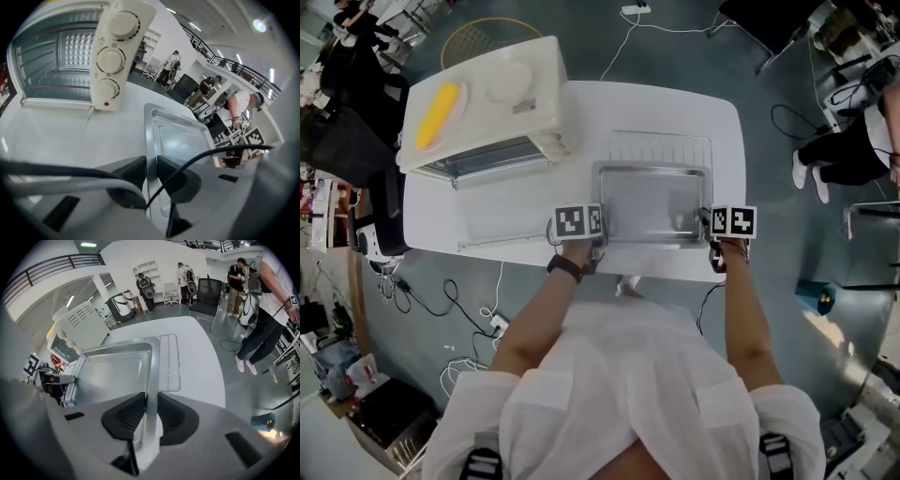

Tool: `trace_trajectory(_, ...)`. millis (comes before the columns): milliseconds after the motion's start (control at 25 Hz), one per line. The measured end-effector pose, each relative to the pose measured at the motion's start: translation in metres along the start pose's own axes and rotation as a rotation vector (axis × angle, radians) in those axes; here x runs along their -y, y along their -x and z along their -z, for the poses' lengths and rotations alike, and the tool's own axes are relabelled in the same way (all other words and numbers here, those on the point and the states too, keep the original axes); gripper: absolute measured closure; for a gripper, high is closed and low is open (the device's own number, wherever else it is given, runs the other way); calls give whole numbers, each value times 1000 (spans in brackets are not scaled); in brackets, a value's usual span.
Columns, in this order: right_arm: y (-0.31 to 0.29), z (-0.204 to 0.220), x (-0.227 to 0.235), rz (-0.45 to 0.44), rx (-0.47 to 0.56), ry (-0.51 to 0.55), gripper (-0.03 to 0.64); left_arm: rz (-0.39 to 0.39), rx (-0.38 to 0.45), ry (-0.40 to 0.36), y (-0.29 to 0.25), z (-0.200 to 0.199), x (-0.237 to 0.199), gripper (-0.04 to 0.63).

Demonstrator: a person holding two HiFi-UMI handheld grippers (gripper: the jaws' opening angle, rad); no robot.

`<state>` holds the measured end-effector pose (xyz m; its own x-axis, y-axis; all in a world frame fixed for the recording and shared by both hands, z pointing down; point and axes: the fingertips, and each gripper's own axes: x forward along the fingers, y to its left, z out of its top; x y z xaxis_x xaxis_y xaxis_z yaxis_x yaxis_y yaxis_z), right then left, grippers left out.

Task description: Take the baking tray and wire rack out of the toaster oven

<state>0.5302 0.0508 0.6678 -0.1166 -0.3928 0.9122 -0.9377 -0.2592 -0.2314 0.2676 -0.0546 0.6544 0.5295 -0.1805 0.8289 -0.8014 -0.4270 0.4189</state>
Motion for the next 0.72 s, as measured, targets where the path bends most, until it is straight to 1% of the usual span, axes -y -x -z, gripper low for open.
trace_trajectory(200,-8,-12,39,15,5,-1,534,-8,-32,-7,-38,-10,21,532)
trace_trajectory(320,-16,-20,54,22,1,3,534,-23,-50,-6,-57,-16,26,532)
trace_trajectory(600,-40,-27,71,21,-28,13,532,-52,-80,4,-87,-19,23,531)
trace_trajectory(720,-47,-34,77,18,-31,21,532,-54,-83,12,-97,-26,24,530)
